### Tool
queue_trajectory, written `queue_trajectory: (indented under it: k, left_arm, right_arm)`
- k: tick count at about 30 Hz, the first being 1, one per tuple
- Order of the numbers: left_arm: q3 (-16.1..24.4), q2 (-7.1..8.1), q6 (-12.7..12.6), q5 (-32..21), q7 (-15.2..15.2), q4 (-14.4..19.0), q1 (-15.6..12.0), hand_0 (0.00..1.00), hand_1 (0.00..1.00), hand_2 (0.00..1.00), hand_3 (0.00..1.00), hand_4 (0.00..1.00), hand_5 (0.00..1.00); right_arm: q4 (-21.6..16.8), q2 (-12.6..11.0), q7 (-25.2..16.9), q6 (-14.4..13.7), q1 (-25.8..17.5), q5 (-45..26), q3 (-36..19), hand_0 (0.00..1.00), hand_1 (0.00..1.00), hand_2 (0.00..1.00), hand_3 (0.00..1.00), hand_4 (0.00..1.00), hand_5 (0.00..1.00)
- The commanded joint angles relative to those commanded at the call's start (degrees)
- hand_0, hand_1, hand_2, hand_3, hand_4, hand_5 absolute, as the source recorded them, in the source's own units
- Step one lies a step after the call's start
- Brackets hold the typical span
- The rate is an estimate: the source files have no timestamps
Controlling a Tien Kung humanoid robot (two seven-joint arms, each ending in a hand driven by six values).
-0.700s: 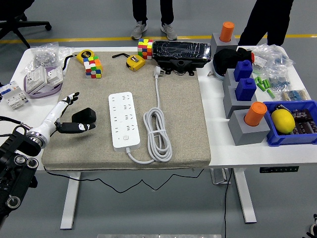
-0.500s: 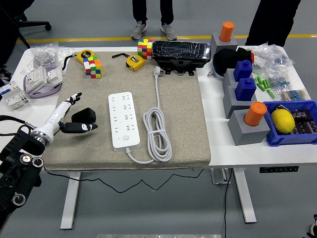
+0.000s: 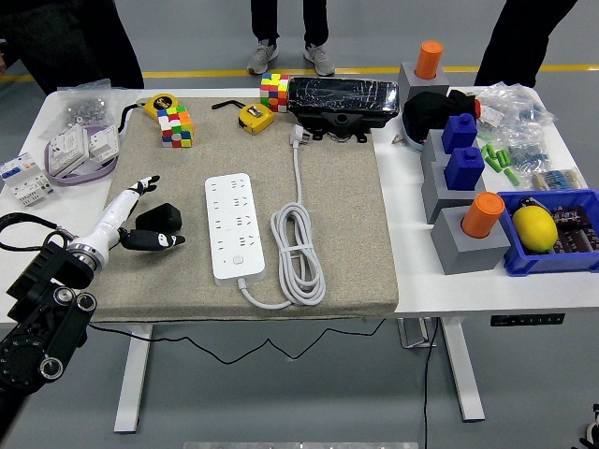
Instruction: Pick up the plug,place it near the board,insert it into the board,press the button
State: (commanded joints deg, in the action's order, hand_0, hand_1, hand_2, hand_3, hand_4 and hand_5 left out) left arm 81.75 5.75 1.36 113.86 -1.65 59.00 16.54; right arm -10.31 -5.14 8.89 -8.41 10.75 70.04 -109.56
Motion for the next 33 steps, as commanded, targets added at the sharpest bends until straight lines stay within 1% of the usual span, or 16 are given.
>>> queue_trajectory:
  k: [5, 6, 11, 12, 17, 18, 20, 23, 24, 29, 30, 33]
  left_arm:
    - [-0.18, -0.39, -0.91, 2.57, -0.30, -0.72, 0.19, 0.871, 0.851, 0.765, 0.777, 0.998, 0.094]
    - [-0.18, -0.43, -1.00, 2.79, -0.31, -0.76, 0.21, 0.829, 0.813, 0.742, 0.764, 0.998, 0.070]
    - [-0.42, -0.54, -1.54, 3.02, -0.31, -0.95, 0.40, 0.829, 0.813, 0.742, 0.764, 0.998, 0.070]
    - [-0.46, -0.55, -1.77, 3.01, -0.27, -0.94, 0.43, 0.773, 0.767, 0.721, 0.736, 0.998, 0.051]
    - [-0.66, -0.61, -2.35, 2.86, -0.35, -1.02, 0.66, 0.773, 0.767, 0.721, 0.736, 0.998, 0.051]
    - [-0.68, -0.64, -2.46, 2.80, -0.33, -1.06, 0.69, 0.759, 0.754, 0.710, 0.729, 0.998, 0.034]
    - [-0.67, -0.75, -2.62, 2.71, -0.22, -1.14, 0.68, 0.759, 0.754, 0.710, 0.729, 0.998, 0.034]
    - [-0.81, -0.78, -2.58, 2.94, -0.30, -1.12, 0.64, 0.759, 0.754, 0.710, 0.729, 0.998, 0.034]
    - [-0.84, -0.78, -2.62, 3.15, -0.33, -1.10, 0.62, 0.735, 0.732, 0.659, 0.658, 0.998, 0.025]
    - [-1.01, -0.83, -2.16, 3.76, -0.99, -0.94, 0.75, 0.735, 0.732, 0.659, 0.658, 0.998, 0.025]
    - [-1.04, -0.85, -1.92, 3.98, -1.20, -0.85, 0.76, 0.637, 0.698, 0.634, 0.624, 0.998, 0.006]
    - [-1.10, -0.88, -1.69, 4.61, -1.60, -0.79, 0.78, 0.637, 0.698, 0.634, 0.624, 0.998, 0.006]
  right_arm:
    - [0.00, 0.01, -0.04, 0.05, 0.01, -0.10, 0.09, 0.784, 0.721, 0.720, 0.754, 0.998, 0.917]
    - [0.00, 0.01, -0.02, 0.06, 0.01, -0.08, 0.09, 0.784, 0.721, 0.720, 0.752, 0.998, 0.917]
    - [0.00, -0.01, 0.02, 0.09, 0.05, -0.22, 0.19, 0.784, 0.721, 0.720, 0.752, 0.998, 0.917]
    - [0.00, -0.02, 0.02, 0.09, 0.06, -0.27, 0.23, 0.784, 0.722, 0.720, 0.753, 0.998, 0.917]
    - [0.00, -0.05, 0.01, 0.07, 0.13, -0.32, 0.28, 0.784, 0.722, 0.720, 0.753, 0.998, 0.917]
    - [0.00, -0.04, 0.02, 0.07, 0.12, -0.29, 0.26, 0.784, 0.721, 0.720, 0.752, 0.998, 0.918]
    - [0.00, -0.04, 0.00, 0.08, 0.13, -0.33, 0.34, 0.784, 0.721, 0.720, 0.752, 0.998, 0.918]
    - [0.00, -0.07, 0.01, 0.07, 0.12, -0.41, 0.42, 0.784, 0.721, 0.720, 0.752, 0.998, 0.918]
    - [0.00, -0.08, 0.04, 0.07, 0.11, -0.41, 0.44, 0.783, 0.722, 0.720, 0.753, 0.998, 0.918]
    - [0.00, -0.16, 0.15, 0.07, 0.05, -0.46, 0.54, 0.783, 0.722, 0.720, 0.753, 0.998, 0.918]
    - [0.00, -0.18, 0.12, 0.05, 0.08, -0.58, 0.61, 0.784, 0.721, 0.720, 0.754, 0.998, 0.918]
    - [0.00, -0.17, 0.06, 0.04, 0.15, -0.66, 0.71, 0.784, 0.721, 0.720, 0.754, 0.998, 0.918]
